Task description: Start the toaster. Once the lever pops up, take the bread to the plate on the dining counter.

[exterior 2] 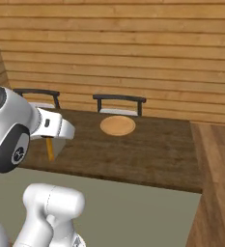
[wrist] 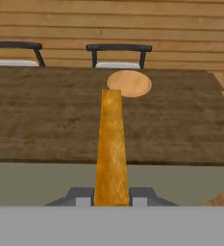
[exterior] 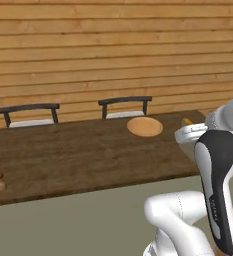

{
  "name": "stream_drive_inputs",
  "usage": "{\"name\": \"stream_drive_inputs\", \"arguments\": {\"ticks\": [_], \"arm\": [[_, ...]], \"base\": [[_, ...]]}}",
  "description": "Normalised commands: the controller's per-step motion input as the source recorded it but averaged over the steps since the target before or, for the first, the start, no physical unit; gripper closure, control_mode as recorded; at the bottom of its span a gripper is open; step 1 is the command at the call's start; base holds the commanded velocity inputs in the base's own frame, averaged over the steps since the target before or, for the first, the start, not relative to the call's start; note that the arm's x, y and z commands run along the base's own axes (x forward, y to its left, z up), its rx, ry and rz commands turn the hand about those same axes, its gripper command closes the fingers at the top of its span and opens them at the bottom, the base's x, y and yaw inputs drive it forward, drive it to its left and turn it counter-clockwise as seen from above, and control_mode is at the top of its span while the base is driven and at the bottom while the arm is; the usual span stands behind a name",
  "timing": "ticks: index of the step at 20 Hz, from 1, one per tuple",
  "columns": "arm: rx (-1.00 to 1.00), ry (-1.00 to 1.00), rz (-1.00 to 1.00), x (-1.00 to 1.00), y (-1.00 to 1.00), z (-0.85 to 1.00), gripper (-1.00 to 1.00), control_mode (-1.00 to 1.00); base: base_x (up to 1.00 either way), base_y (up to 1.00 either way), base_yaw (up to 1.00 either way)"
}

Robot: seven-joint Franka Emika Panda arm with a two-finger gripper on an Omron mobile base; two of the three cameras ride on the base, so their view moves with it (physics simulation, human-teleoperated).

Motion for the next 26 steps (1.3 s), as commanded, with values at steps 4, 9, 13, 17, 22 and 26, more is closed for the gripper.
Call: {"name": "stream_drive_inputs", "arguments": {"ticks": [4, 9, 13, 17, 22, 26], "arm": [[0.0, 0.0, 0.0, 0.0, 0.0, 0.0, 1.0, 1.0], [0.0, 0.0, 0.0, 0.0, 0.0, 0.0, 1.0, 1.0], [0.0, 0.0, 0.0, 0.0, 0.0, 0.0, 1.0, 1.0], [0.0, 0.0, 0.0, 0.0, 0.0, 0.0, 1.0, 1.0], [0.0, 0.0, 0.0, 0.0, 0.0, 0.0, 1.0, 1.0], [0.0, 0.0, 0.0, 0.0, 0.0, 0.0, 1.0, 1.0]], "base": [[0.48, -0.22, 0.0], [0.34, -0.37, 0.0], [0.32, -0.49, 0.0], [0.3, -0.46, 0.0], [0.3, -0.24, 0.0], [0.28, -0.09, 0.0]]}}
